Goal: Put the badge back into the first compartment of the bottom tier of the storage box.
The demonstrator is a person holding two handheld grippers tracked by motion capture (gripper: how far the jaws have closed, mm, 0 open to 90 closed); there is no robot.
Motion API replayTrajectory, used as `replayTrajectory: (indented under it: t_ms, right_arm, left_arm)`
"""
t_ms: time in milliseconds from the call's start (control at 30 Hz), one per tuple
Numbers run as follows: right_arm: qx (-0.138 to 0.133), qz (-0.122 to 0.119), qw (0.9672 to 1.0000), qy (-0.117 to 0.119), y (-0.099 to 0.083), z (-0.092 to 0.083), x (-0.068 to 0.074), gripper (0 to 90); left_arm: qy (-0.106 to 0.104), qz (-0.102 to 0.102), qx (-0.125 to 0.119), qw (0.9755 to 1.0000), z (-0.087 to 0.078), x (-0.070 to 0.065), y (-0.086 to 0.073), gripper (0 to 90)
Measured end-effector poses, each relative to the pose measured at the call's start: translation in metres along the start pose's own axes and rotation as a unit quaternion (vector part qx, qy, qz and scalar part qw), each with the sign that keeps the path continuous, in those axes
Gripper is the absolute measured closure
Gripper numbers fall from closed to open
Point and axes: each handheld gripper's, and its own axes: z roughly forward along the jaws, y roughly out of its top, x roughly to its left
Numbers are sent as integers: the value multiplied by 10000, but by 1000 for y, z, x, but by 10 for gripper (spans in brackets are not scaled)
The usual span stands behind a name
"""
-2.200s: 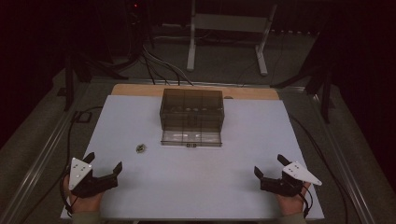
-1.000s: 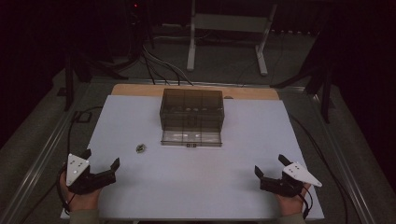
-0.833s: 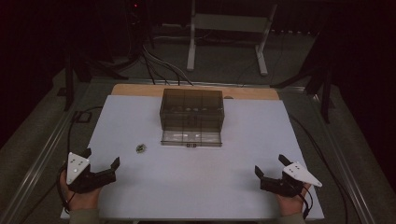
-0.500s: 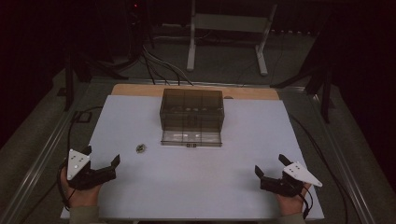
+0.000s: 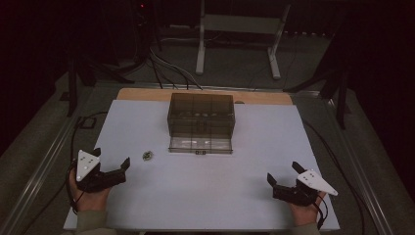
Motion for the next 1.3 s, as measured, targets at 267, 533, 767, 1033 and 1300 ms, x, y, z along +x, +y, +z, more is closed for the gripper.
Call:
replayTrajectory:
  t_ms: [267,533,767,1033,1300]
  right_arm:
    - [-13,11,10000,-5,0,0,0,0]
    - [-5,19,10000,-3,0,0,0,0]
    - [-3,23,10000,4,0,1,0,0]
    - [-2,25,10000,7,0,1,-1,0]
    - [-7,31,10000,2,0,1,-1,0]
  left_arm:
    - [-19,41,40,10000,9,-2,2,6]
    - [-36,60,81,9999,17,-4,4,6]
    - [-56,40,117,9999,24,-3,5,6]
    - [-85,52,190,9998,31,-4,6,6]
    - [-107,64,229,9997,38,-5,7,6]
